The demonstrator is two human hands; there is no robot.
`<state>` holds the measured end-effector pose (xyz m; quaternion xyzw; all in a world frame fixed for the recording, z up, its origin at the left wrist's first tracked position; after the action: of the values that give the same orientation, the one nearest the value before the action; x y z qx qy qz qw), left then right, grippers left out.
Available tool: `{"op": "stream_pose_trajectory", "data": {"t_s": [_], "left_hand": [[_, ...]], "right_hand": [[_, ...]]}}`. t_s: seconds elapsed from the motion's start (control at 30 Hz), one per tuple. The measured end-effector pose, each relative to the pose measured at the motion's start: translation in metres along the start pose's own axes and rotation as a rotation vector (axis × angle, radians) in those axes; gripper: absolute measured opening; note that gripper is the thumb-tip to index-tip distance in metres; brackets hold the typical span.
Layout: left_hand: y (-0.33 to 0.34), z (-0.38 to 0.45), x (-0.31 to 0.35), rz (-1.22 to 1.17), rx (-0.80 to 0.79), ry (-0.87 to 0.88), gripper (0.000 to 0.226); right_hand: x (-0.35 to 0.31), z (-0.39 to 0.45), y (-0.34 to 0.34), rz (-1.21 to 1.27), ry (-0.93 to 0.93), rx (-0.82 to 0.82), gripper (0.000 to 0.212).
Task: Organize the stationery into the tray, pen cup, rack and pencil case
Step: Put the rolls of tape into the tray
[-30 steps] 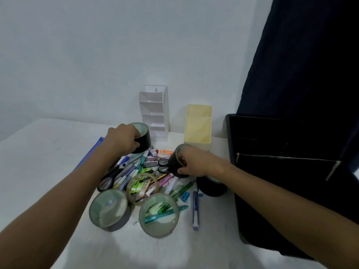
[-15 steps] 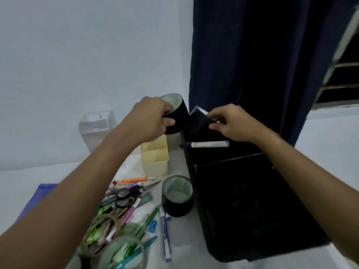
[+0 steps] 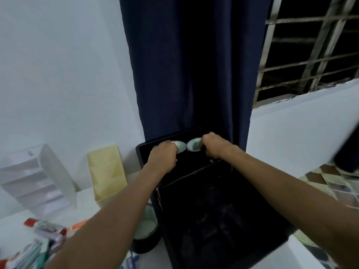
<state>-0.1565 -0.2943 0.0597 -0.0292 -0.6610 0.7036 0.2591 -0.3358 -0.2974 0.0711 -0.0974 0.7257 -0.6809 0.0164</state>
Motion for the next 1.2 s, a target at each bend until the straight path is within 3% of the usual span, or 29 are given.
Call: {"op": "stream_pose_trajectory", "data": {"t_s": [0.2, 0.4, 0.5, 0.57, 0.67, 0.73, 0.83, 0.97, 1.2], "left_hand": [[0.017, 0.009, -0.011, 0.146, 0.110, -0.013, 0.031], [0.030, 0.001, -0.017, 0.105, 0.015, -0.119, 0.029], [0.031, 0.000, -0.021, 0.043, -0.003, -0.151, 0.028], [0.029, 0.002, -0.019, 0.022, -0.007, -0.147, 0.026], [0.029, 0.007, -0.014, 0.007, -0.025, -0.151, 0.024], [0.031, 0.009, -0.011, 0.001, -0.043, -0.172, 0.025], [0.035, 0.012, -0.009, -0.002, -0.048, -0.185, 0.025], [0.035, 0.014, -0.012, -0.032, -0.032, -0.180, 0.026], [0.033, 0.012, -0.025, -0.093, -0.039, -0.160, 0.035]], "right_hand": [[0.006, 0.014, 0.009, 0.067, 0.041, -0.015, 0.040], [0.010, 0.027, 0.028, 0.211, -0.047, -0.105, 0.040], [0.013, 0.029, 0.028, 0.307, -0.056, -0.148, 0.052], [0.017, 0.027, 0.026, 0.364, 0.004, -0.087, 0.056], [0.024, 0.023, 0.019, 0.404, 0.202, 0.027, 0.039], [0.021, 0.019, 0.017, 0.361, 0.261, -0.131, 0.026], [0.012, 0.016, 0.012, 0.108, 0.238, -0.327, 0.022], [-0.003, 0.029, 0.020, -0.059, 0.207, -0.369, 0.033], [-0.015, 0.034, 0.035, -0.011, 0.271, -0.426, 0.043]]}}
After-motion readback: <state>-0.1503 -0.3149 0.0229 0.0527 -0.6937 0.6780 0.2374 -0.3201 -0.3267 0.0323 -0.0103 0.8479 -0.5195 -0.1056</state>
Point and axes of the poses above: each hand's wrist, its own z-axis towards the middle knuckle, its own y-axis out of the palm, x = y × z, the point moved 2 cm from there along z, towards the middle knuckle, and after that the axes turned 14 degrees about -z, right-handed, at the moved point
